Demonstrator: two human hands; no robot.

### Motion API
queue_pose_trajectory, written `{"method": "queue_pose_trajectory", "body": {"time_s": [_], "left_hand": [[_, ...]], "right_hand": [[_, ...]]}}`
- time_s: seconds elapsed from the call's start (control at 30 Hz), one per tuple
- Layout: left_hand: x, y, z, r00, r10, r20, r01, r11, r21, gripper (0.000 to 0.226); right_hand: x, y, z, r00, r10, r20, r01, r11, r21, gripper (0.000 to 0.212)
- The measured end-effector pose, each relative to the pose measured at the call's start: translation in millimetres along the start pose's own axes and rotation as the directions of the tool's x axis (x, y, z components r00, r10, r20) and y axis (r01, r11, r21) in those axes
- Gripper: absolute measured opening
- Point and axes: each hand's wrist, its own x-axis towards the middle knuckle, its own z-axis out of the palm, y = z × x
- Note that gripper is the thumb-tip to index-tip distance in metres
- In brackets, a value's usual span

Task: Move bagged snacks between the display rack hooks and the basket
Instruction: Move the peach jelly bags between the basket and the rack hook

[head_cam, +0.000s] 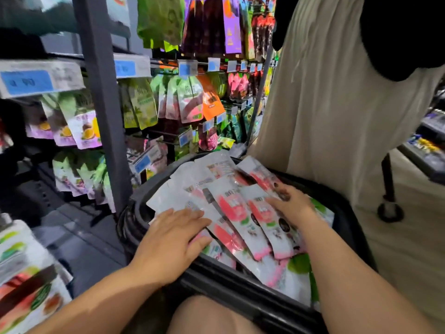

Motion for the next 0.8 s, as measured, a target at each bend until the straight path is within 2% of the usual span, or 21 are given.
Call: {"method": "queue_pose_trajectory", "body": {"time_s": [0.17, 0.33, 0.4, 0.47, 0.53, 0.67, 0.8], "left_hand": [[0.4, 4.3, -2.5, 1.0, 0.001, -0.015, -0.001, 1.0, 0.018, 0.066], [0.5, 6.7, -4.8, 1.0, 0.001, 0.005, -0.001, 1.0, 0.004, 0.071], [0.0, 8.2, -6.4, 1.0, 0.001, -0.003, -0.001, 1.0, -0.009, 0.069], [-0.6, 8.2, -6.7, 1.0, 0.0, 0.012, 0.0, 1.0, -0.016, 0.071], [-0.7, 8.4, -7.4, 1.0, -0.004, 0.01, 0.004, 1.0, -0.03, 0.07], [-1.1, 8.8, -7.9, 1.0, -0.008, 0.023, 0.008, 1.0, -0.015, 0.072], [-1.4, 8.0, -7.1, 1.0, -0.002, 0.019, 0.003, 1.0, -0.018, 0.097]], "right_hand": [[-4.6, -0.1, -0.9, 0.999, 0.021, 0.041, -0.024, 0.997, 0.07, 0.054], [-14.0, -6.7, -1.0, 0.998, -0.066, 0.023, 0.065, 0.997, 0.047, 0.049], [-19.3, -13.9, -2.3, 0.995, -0.096, 0.04, 0.097, 0.995, -0.02, 0.051], [-21.1, -20.3, -2.4, 0.993, -0.114, 0.04, 0.119, 0.979, -0.166, 0.056], [-23.9, -25.8, -2.4, 0.991, -0.133, 0.003, 0.13, 0.966, -0.223, 0.054], [-29.5, -29.4, 2.0, 0.96, -0.237, -0.148, 0.224, 0.969, -0.101, 0.031], [-30.2, -32.6, 5.8, 0.901, -0.367, -0.231, 0.354, 0.93, -0.097, 0.021]]}}
